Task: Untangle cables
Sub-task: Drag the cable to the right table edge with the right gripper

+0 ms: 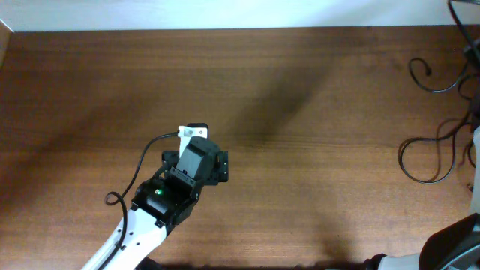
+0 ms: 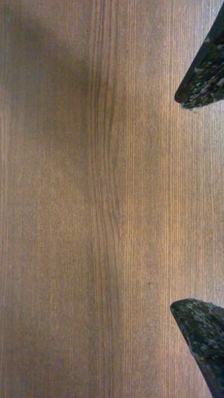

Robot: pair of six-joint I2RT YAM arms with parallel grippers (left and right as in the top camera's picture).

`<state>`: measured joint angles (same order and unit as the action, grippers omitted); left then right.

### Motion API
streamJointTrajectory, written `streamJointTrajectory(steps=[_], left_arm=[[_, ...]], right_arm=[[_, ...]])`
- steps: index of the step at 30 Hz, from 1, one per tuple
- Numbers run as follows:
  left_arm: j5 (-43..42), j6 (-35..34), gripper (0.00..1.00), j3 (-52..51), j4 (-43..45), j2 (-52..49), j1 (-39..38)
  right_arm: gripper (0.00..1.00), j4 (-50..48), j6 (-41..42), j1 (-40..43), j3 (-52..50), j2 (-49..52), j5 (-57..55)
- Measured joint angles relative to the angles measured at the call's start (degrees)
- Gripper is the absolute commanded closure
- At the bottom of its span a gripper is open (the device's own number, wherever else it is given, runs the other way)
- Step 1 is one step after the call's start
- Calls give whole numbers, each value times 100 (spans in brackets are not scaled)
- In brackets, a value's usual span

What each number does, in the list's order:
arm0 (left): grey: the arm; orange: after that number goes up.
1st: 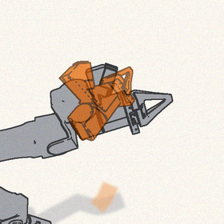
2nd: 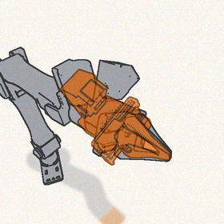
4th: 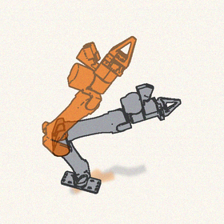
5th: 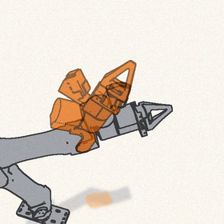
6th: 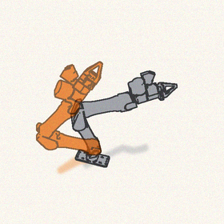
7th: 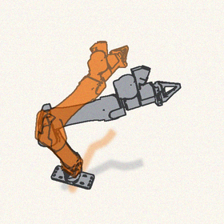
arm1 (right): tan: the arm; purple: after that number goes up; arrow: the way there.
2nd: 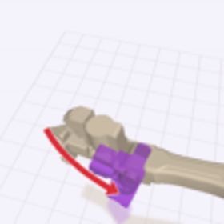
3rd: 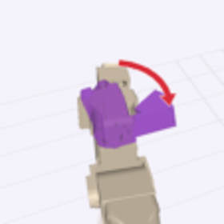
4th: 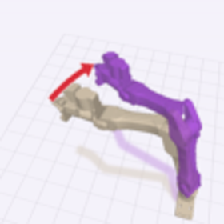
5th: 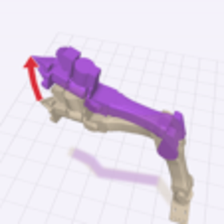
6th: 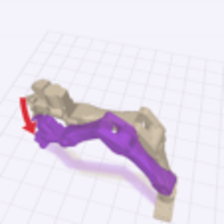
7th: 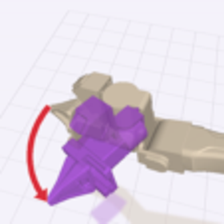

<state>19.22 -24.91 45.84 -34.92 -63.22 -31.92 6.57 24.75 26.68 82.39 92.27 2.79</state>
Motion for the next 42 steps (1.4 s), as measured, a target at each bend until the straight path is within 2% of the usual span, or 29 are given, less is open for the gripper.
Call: streamJointTrajectory(steps=[3,6,11,14,18,20,21,22,30,34,36,39,42], left_arm=[[0,-2,1,0,0,0,0],[0,0,1,0,-2,0,0],[0,-2,1,0,2,0,0],[0,0,1,0,0,0,0],[0,-2,1,0,0,0,0],[0,0,1,0,0,0,0],[0,0,1,0,0,0,0],[0,0,1,0,0,0,0],[0,0,1,0,2,0,0],[-2,0,1,0,-4,0,0],[-2,0,1,0,11,0,0],[0,0,1,0,11,0,0],[0,-2,1,0,2,0,0]], right_arm=[[96,-350,-669,68,2,81,-79],[96,-188,-1174,68,13,487,-90],[96,-35,-1327,68,13,1875,-15],[96,101,-1451,68,11,2295,286],[96,396,-2218,26,17,2441,1134],[96,590,-2946,-157,17,2461,1329],[71,588,-3132,-262,17,2463,1346],[1,588,-3246,-354,17,2470,1377],[1,1060,-3215,-350,11,2297,1379],[1,1910,-3202,-271,46,597,1362],[1,2785,-3200,-271,85,-431,1357],[1,4658,-3193,-271,98,-1596,1528],[1,6269,-3176,-271,101,-2170,2566]])
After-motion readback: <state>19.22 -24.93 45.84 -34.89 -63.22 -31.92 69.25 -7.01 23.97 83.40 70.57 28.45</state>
